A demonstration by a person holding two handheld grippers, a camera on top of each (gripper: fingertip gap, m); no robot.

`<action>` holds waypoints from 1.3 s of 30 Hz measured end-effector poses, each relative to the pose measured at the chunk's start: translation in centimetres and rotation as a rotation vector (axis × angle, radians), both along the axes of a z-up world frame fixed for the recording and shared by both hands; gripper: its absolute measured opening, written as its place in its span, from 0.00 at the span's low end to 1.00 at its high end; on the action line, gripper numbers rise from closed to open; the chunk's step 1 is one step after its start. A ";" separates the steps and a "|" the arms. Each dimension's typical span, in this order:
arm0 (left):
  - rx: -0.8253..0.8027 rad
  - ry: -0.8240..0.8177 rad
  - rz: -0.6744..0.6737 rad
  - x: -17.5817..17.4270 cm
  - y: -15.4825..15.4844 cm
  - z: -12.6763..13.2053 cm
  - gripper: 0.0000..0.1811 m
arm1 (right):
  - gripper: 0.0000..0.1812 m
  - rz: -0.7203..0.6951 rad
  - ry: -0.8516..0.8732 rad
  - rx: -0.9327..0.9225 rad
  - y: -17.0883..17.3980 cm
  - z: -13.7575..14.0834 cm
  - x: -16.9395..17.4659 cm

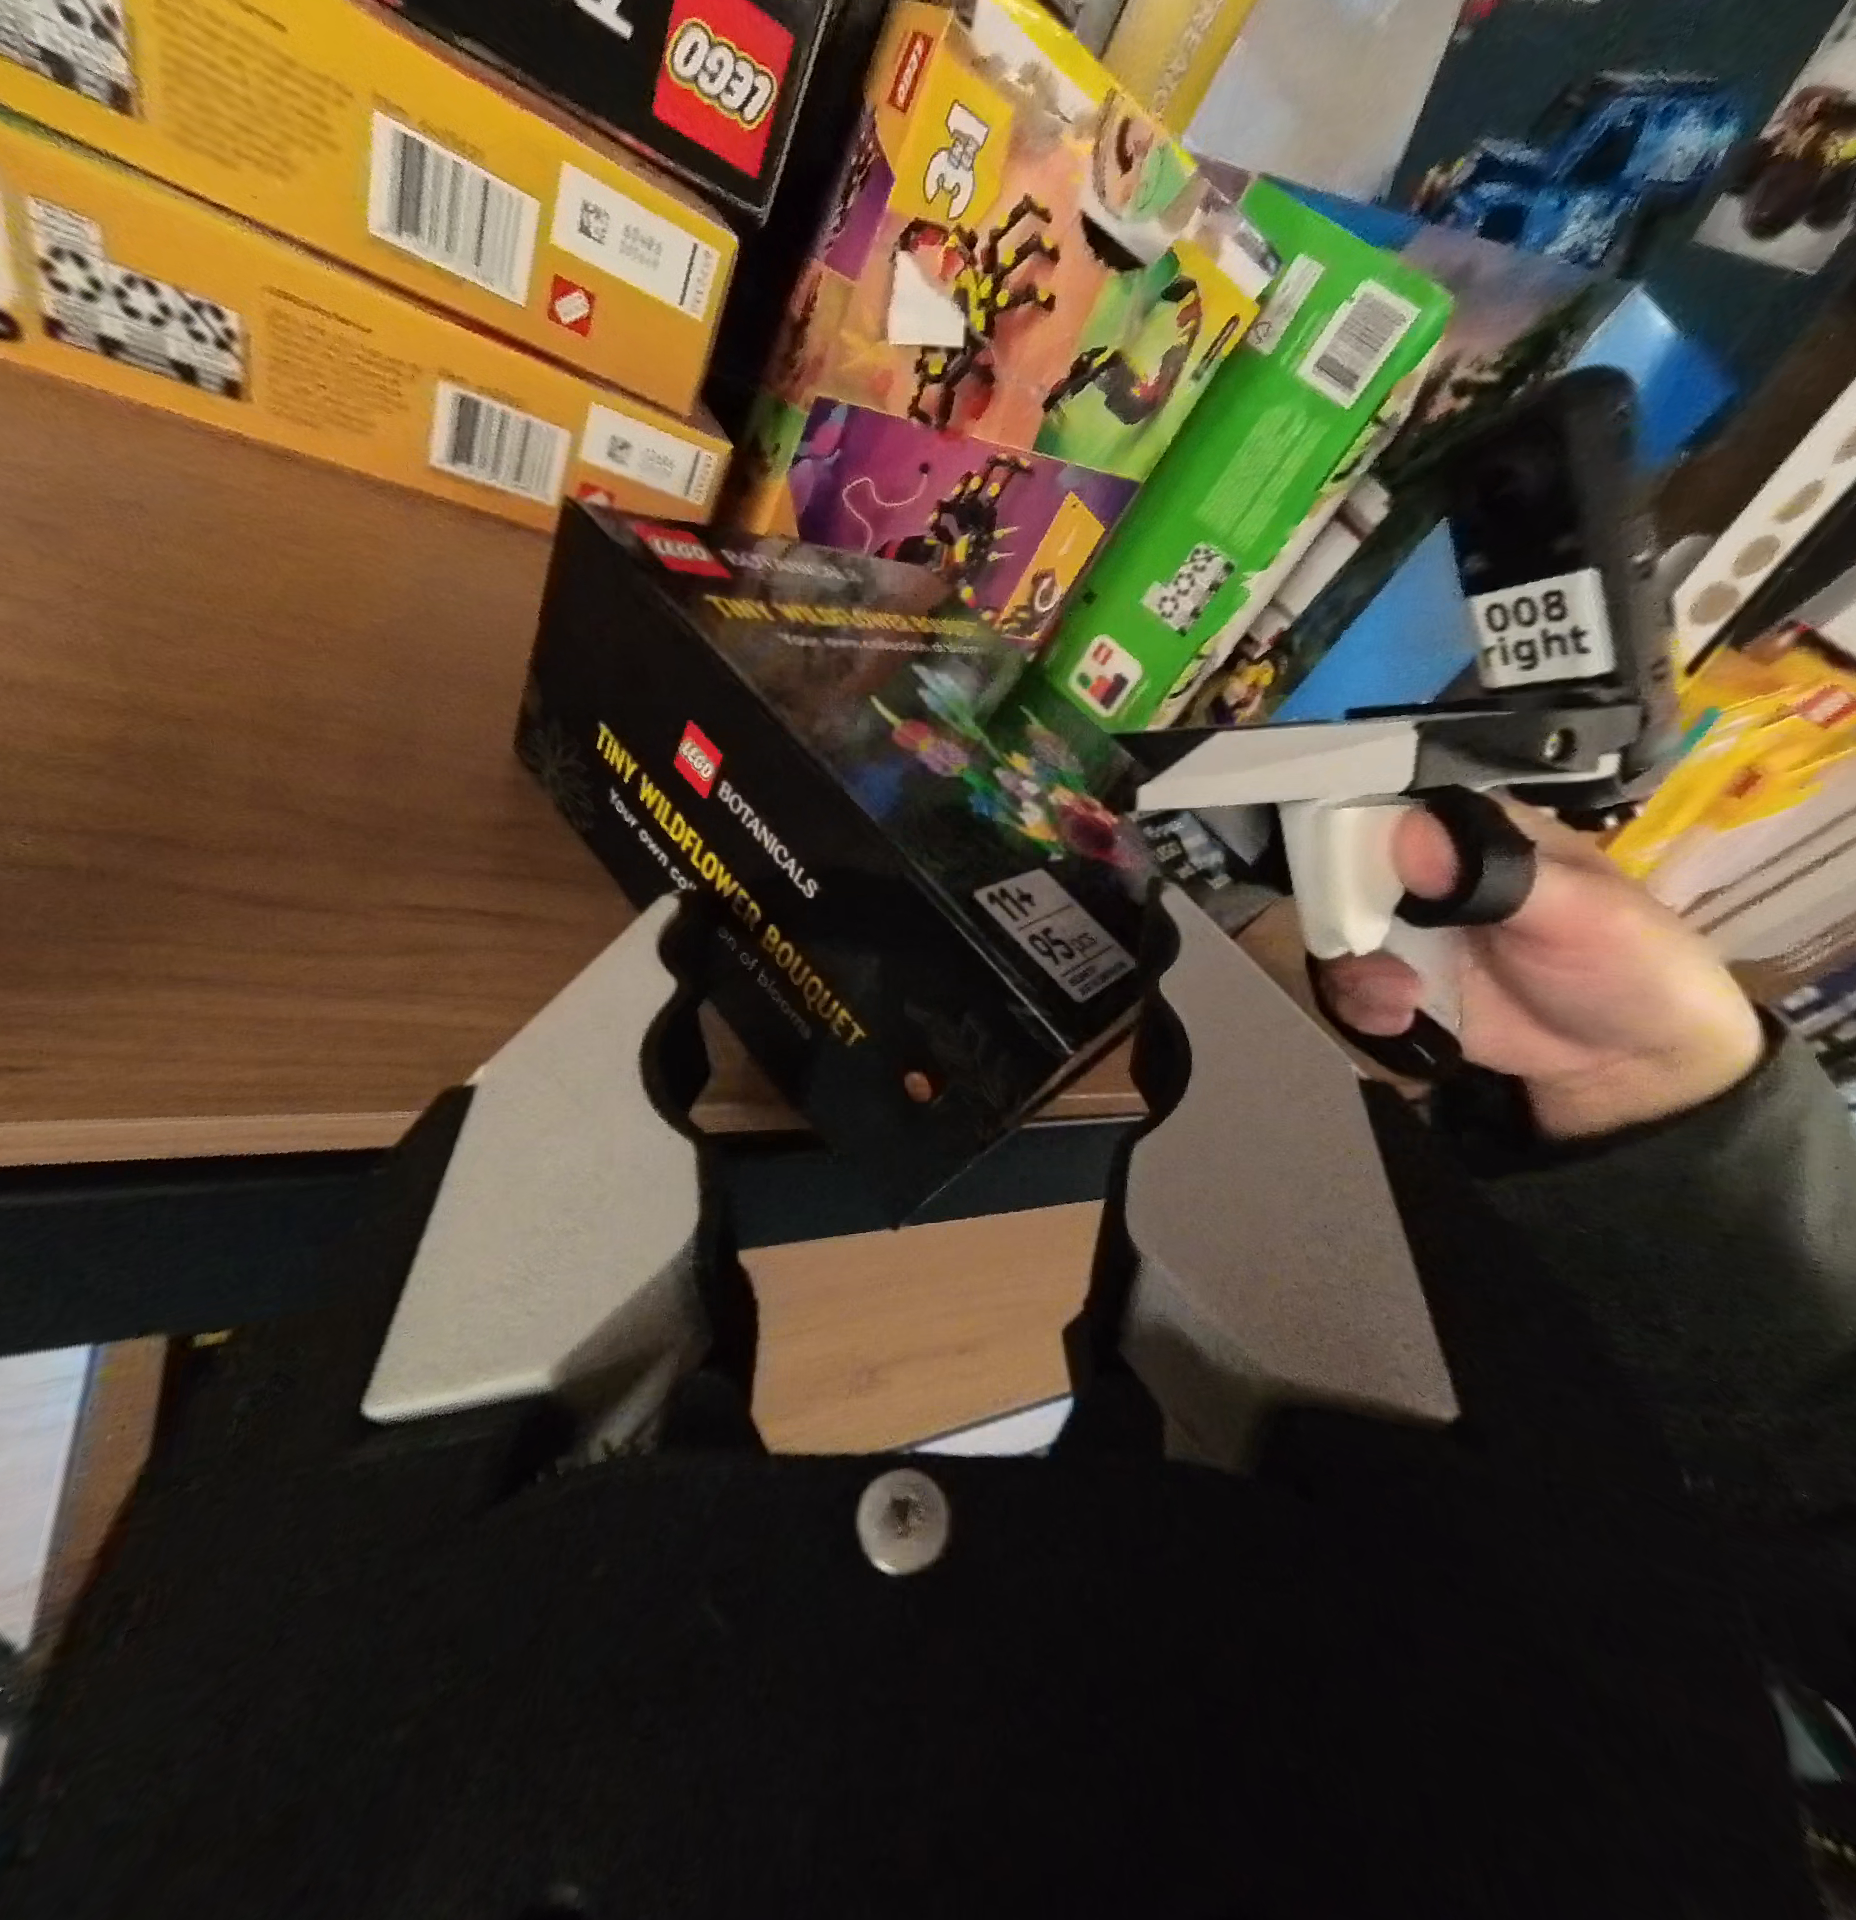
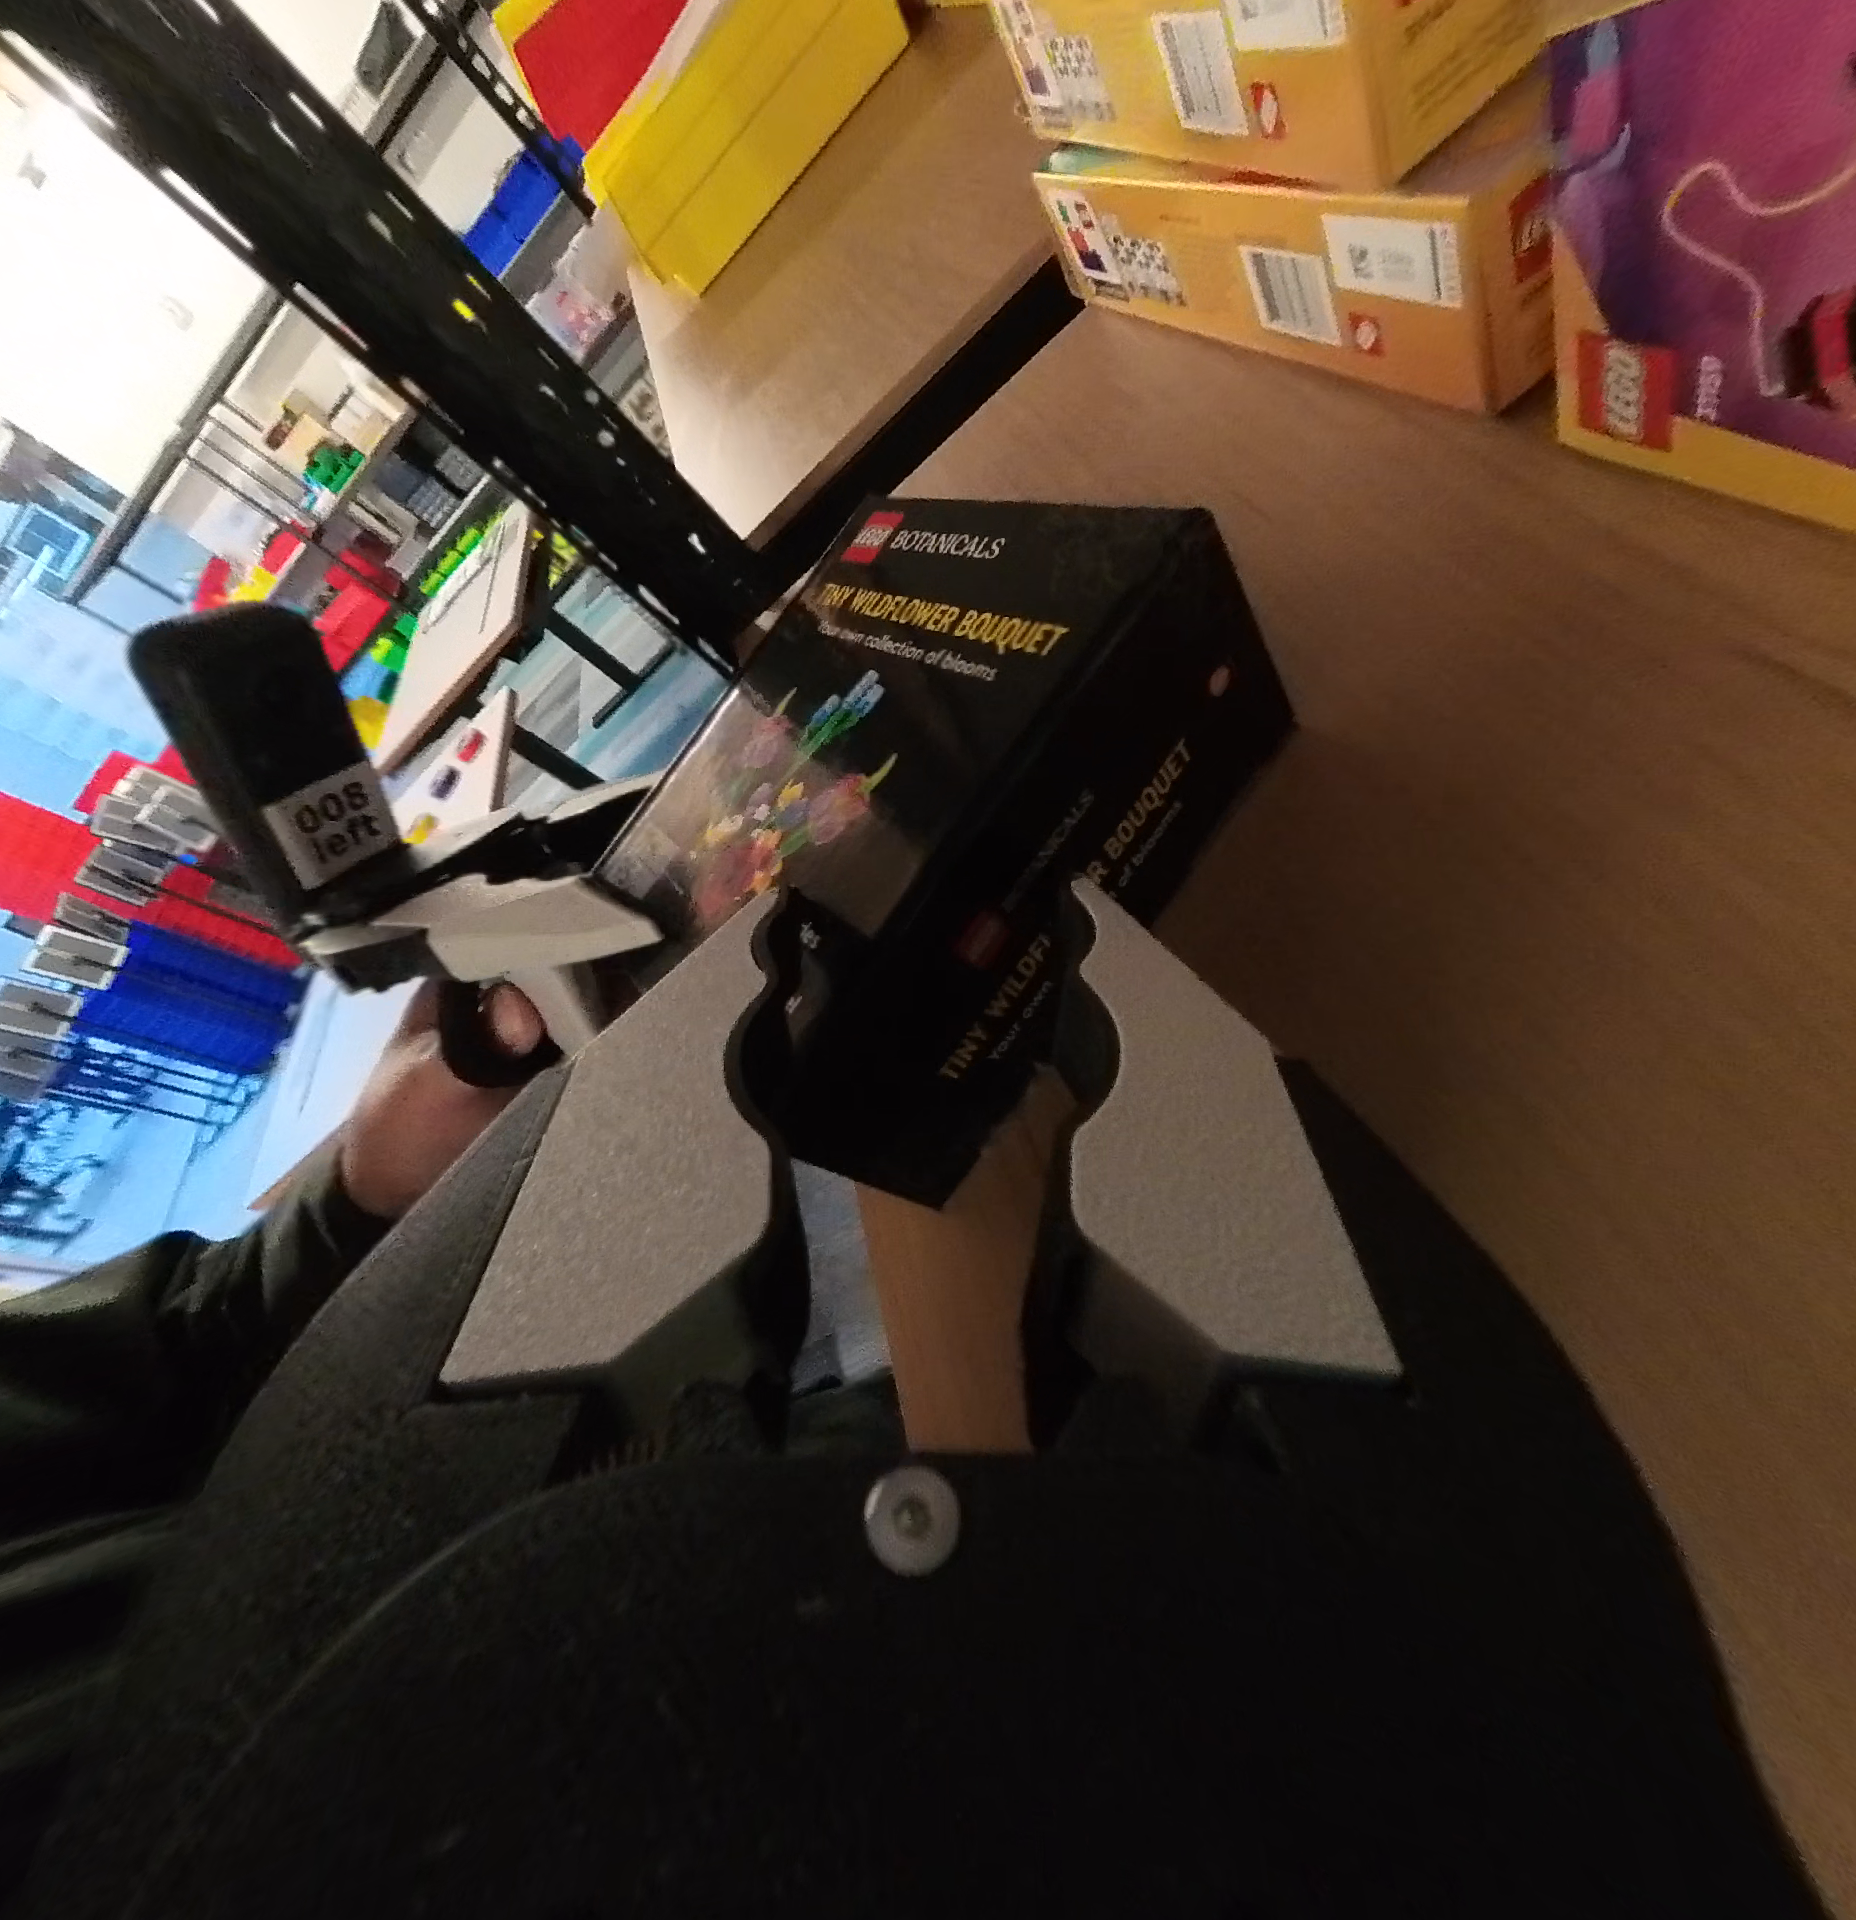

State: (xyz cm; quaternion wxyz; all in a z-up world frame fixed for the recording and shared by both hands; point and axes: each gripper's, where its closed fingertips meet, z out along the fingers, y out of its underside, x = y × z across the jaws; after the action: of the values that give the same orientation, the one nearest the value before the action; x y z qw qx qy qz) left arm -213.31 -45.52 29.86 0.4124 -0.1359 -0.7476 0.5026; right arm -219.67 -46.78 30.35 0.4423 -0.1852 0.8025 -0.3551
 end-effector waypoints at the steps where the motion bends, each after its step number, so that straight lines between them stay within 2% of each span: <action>1: 0.008 0.002 0.003 0.0 0.0 0.0 0.45 | 0.26 -0.001 0.016 -0.015 -0.1 0.0 0.1; 6: 0.025 0.046 -0.017 0.3 0.1 0.0 0.44 | 0.27 0.008 0.020 0.003 -0.1 0.0 0.1; 10: 0.050 0.061 -0.036 0.7 1.4 0.1 0.40 | 0.25 0.030 0.012 0.002 0.6 0.0 0.0; 13: 0.067 0.231 -0.065 2.0 2.5 1.7 0.34 | 0.26 0.036 0.001 -0.019 0.7 0.0 0.0; 15: 0.105 0.290 -0.024 3.6 2.5 1.4 0.43 | 0.26 0.038 -0.007 -0.016 0.7 -0.1 0.0; 18: 0.129 0.300 0.025 4.8 2.7 0.4 0.49 | 0.26 0.041 -0.010 -0.025 0.7 0.0 0.1; 24: 0.256 0.386 -0.081 2.6 3.9 -1.0 0.57 | 0.26 0.125 -0.038 -0.019 1.9 0.0 1.7; 27: 0.324 0.490 -0.141 1.9 4.4 -0.9 0.59 | 0.25 0.121 -0.037 -0.040 2.1 0.1 2.4; 32: 0.422 0.610 -0.251 0.2 4.9 -1.1 0.56 | 0.25 0.145 -0.051 -0.032 2.7 0.1 3.2; 34: 0.436 0.660 -0.309 -0.1 5.3 -0.6 0.50 | 0.24 0.143 -0.034 -0.054 2.8 0.2 3.3; 39: 0.469 0.637 -0.388 -0.2 6.0 -0.7 0.46 | 0.24 0.140 -0.014 -0.088 3.2 0.3 3.3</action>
State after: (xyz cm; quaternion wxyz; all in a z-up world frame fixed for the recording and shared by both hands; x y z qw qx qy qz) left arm -213.55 -39.53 29.15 0.7289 -0.0149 -0.6374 0.2494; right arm -216.33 -43.62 30.64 0.4630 -0.2578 0.7681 -0.3595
